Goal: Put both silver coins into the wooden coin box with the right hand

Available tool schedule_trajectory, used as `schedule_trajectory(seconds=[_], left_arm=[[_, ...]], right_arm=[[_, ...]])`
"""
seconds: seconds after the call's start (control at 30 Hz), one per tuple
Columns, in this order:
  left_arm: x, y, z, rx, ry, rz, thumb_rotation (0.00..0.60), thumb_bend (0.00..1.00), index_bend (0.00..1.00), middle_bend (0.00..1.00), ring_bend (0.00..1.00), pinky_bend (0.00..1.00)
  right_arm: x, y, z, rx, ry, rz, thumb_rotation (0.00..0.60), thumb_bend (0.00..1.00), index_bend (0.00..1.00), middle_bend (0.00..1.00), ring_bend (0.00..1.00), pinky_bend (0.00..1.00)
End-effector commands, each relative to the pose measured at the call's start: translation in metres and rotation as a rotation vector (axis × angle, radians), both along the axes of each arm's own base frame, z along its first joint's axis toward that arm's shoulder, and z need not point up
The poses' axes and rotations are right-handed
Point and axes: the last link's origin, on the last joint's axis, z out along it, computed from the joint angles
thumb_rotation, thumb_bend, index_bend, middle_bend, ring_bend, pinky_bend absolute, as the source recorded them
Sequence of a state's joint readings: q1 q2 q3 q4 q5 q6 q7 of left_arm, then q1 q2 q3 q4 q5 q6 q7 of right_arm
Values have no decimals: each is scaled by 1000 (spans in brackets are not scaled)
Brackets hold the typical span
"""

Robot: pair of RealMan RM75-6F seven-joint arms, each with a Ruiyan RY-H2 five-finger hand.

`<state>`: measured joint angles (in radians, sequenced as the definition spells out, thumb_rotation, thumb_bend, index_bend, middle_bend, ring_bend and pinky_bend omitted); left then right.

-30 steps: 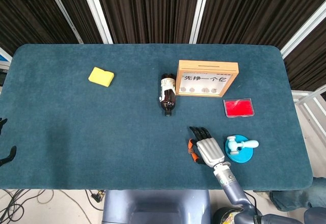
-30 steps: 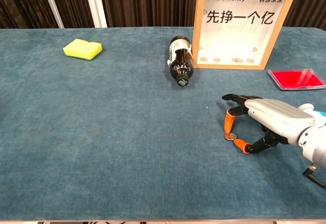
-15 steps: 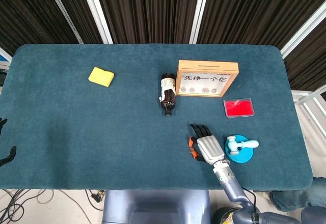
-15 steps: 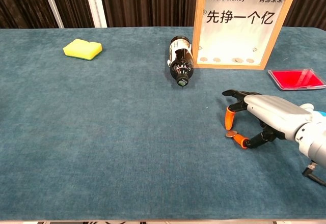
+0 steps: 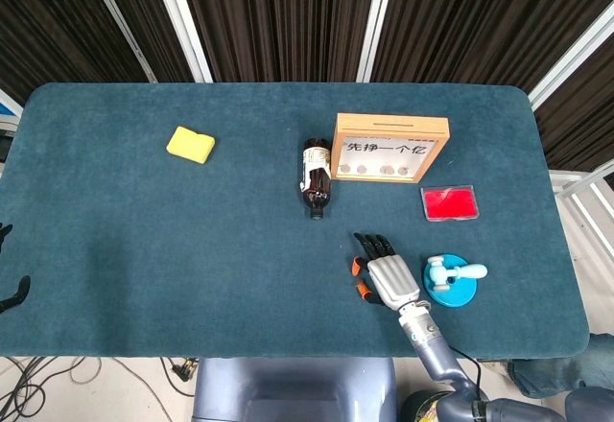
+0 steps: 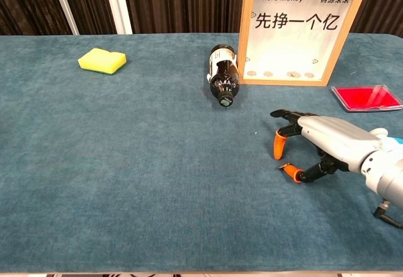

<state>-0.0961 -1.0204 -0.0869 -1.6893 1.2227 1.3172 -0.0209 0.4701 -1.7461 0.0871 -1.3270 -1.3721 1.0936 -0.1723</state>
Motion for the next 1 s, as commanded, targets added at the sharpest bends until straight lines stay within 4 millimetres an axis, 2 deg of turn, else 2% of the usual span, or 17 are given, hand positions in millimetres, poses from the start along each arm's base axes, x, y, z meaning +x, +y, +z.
schedule_trajectory(seconds=[0.03,0.53,1.0], left_arm=[[0,0,0,0,0,3,600,396,10,0,0,0],[-1,-1,0,8,3,30,600,396,10,0,0,0],[-2,-1,0,5,4,43,600,396,13,0,0,0]], right_arm=[[0,0,-1,1,-2,1,600,472,515,0,0,0],[-1,-2,-3,4,-1,-6,600,473,572,0,0,0],[0,-6,-1,-5,-1,-6,600,472,574,0,0,0]])
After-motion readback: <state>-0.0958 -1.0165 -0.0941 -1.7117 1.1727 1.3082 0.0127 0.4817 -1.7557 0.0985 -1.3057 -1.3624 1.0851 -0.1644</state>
